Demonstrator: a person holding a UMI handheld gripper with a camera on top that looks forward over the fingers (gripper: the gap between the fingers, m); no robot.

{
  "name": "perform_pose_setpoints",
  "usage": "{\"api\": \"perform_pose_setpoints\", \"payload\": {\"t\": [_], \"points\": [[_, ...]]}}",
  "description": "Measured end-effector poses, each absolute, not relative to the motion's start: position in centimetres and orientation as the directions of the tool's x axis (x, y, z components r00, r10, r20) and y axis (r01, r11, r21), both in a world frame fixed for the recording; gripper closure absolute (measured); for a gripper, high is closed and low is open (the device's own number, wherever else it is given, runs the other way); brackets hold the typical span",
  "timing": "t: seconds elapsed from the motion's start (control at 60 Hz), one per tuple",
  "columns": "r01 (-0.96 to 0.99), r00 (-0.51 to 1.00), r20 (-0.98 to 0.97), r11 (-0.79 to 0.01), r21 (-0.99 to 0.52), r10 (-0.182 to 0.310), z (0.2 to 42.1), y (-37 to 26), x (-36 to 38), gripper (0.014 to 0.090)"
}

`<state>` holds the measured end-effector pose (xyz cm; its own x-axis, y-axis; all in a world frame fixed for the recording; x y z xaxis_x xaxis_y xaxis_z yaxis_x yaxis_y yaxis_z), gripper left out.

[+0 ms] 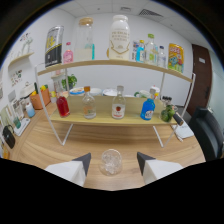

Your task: Make me a cup of Mount Fuji.

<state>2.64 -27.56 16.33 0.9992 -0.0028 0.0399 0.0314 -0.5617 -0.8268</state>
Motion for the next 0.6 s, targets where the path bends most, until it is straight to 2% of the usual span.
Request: {"api": "perform_pose_setpoints", "payload": {"t": [0.017,0.033,0.367,0.6], "points": [[0.032,0.999,0.042,-0.56,-0.828,-0.005,16.4,-27.5,2.7,0.0225],[0.033,0.999,0.044,-0.557,-0.83,-0.007,16.4,-27.5,2.7,0.0188],[0.008,1.0,0.009,-0.518,-0.855,0.0,16.0,-30.7,0.9,0.0195],[-0.013,1.0,-0.022,-0.353,-0.936,0.022,19.7,-29.4,-3.6,0.0197]]}}
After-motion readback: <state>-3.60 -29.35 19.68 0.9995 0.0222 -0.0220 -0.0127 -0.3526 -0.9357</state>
